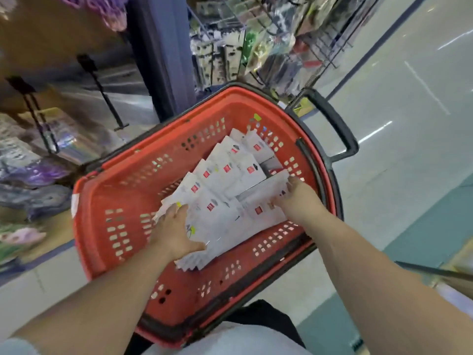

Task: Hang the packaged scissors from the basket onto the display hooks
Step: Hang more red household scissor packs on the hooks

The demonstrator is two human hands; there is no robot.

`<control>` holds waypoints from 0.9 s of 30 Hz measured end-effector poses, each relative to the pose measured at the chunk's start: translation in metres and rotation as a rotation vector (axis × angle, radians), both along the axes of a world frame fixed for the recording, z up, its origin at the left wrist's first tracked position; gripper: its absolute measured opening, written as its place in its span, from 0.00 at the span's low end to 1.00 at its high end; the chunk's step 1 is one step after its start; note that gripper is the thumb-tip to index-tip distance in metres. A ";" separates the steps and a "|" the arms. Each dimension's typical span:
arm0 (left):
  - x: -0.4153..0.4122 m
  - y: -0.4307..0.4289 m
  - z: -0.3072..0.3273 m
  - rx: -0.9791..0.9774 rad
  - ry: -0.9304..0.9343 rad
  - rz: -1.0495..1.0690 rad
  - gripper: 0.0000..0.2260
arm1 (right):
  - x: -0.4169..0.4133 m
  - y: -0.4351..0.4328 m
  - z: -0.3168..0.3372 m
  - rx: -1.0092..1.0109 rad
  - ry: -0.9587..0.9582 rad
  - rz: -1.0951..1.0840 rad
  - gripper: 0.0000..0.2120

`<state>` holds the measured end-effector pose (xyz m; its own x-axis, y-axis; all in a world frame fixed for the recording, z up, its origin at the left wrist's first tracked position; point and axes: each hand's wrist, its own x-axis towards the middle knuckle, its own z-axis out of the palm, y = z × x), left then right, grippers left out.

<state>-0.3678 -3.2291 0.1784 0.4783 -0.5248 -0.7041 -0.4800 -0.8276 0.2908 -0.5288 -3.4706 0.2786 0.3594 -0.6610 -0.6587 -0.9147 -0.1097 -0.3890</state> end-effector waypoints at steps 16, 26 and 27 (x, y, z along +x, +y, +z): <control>-0.009 -0.010 -0.071 0.040 -0.043 0.179 0.72 | 0.014 0.016 -0.017 -0.160 0.136 -0.070 0.33; -0.016 -0.014 -0.071 0.011 -0.064 0.094 0.69 | 0.016 0.014 -0.003 -0.142 -0.049 -0.333 0.23; -0.018 -0.013 -0.071 0.006 -0.069 0.094 0.69 | 0.015 0.014 -0.002 -0.141 -0.057 -0.339 0.23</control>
